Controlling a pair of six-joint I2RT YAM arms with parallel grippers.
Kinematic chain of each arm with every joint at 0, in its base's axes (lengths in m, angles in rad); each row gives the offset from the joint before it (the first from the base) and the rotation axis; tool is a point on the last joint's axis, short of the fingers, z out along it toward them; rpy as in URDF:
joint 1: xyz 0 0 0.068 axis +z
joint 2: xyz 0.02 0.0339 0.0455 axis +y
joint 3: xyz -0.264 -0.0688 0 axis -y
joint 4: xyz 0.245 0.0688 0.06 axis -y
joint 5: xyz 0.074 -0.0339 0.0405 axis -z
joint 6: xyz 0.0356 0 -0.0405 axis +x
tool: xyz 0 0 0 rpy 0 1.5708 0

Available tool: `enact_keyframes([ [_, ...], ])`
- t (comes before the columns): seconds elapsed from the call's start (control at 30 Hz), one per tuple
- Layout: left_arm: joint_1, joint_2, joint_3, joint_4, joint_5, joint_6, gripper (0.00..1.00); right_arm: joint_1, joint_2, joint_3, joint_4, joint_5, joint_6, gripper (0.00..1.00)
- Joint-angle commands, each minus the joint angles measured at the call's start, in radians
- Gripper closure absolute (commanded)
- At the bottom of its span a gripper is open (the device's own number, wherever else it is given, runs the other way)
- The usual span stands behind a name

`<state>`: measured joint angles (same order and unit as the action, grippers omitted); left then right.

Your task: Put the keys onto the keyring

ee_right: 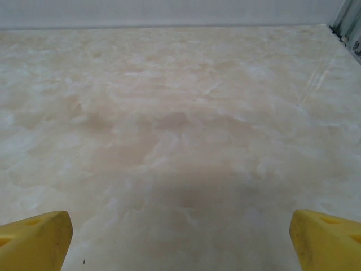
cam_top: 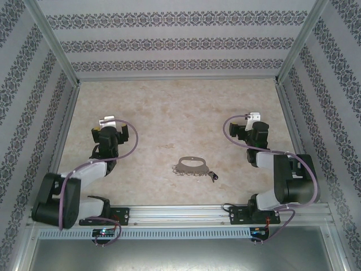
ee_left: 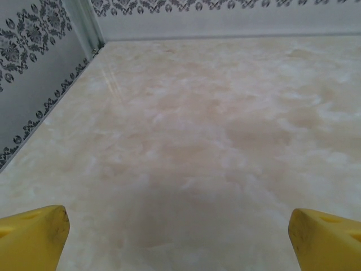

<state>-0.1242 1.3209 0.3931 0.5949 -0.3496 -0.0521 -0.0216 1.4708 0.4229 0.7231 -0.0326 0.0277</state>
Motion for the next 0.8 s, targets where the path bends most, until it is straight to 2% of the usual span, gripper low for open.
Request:
enact_keyframes([
  [0.0, 0.037, 0.151, -0.055, 0.329, 0.097, 0.067, 0.00, 0.010, 0.027, -0.023, 0.126, 0.042, 0.026, 0.02],
  [0.1, 0.071, 0.290, -0.062, 0.496, 0.218, 0.081, 0.00, 0.031, 0.040, -0.048, 0.189, 0.081, 0.011, 0.02],
  [0.17, 0.103, 0.246, -0.031, 0.360, 0.249, 0.037, 0.00, 0.047, 0.035, -0.058, 0.197, 0.079, -0.009, 0.02],
  [0.2, 0.114, 0.261, -0.025, 0.365, 0.263, 0.034, 0.00, 0.053, 0.039, -0.059, 0.209, 0.077, -0.018, 0.02],
  [0.27, 0.120, 0.264, -0.016, 0.365, 0.270, 0.031, 0.00, 0.051, 0.039, -0.033, 0.159, 0.076, -0.012, 0.02],
  [0.77, 0.120, 0.267, -0.016, 0.365, 0.265, 0.032, 0.00, 0.040, 0.040, -0.031, 0.157, 0.061, -0.003, 0.02],
])
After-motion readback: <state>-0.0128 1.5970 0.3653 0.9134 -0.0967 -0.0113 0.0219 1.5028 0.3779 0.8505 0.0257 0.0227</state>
